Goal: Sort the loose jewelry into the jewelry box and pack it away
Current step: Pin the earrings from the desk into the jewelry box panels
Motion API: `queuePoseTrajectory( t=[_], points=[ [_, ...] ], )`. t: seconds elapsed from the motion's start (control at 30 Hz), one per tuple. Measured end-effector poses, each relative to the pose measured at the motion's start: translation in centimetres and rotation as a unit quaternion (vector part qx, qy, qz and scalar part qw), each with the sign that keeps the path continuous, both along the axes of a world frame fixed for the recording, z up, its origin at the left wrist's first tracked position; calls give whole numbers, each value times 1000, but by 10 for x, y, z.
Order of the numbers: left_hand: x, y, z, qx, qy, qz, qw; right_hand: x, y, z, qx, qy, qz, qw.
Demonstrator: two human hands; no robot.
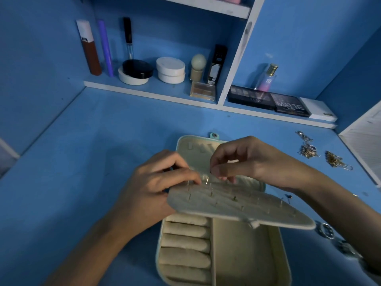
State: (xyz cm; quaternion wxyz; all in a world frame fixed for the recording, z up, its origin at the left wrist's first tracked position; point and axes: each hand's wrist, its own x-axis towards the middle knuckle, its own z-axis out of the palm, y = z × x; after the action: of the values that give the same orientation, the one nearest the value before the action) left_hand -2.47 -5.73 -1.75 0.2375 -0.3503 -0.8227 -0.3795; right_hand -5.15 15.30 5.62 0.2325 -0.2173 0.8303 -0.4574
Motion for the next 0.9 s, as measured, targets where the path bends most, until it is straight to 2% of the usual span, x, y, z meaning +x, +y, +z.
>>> queuePoseTrajectory(
  t=[0.13, 0.4, 0.9],
  points=[
    [0, 0, 0, -4, -4, -2, 1000, 2, -3, -4, 4, -31, -15, 999],
    [0, -1, 1, -11, 3, -3, 1000, 2, -6, -3, 32, -35, -7, 999],
    [0, -2, -2, -27, 15, -1, 1000, -9, -19, 9, 138, -26, 84, 986]
  ],
)
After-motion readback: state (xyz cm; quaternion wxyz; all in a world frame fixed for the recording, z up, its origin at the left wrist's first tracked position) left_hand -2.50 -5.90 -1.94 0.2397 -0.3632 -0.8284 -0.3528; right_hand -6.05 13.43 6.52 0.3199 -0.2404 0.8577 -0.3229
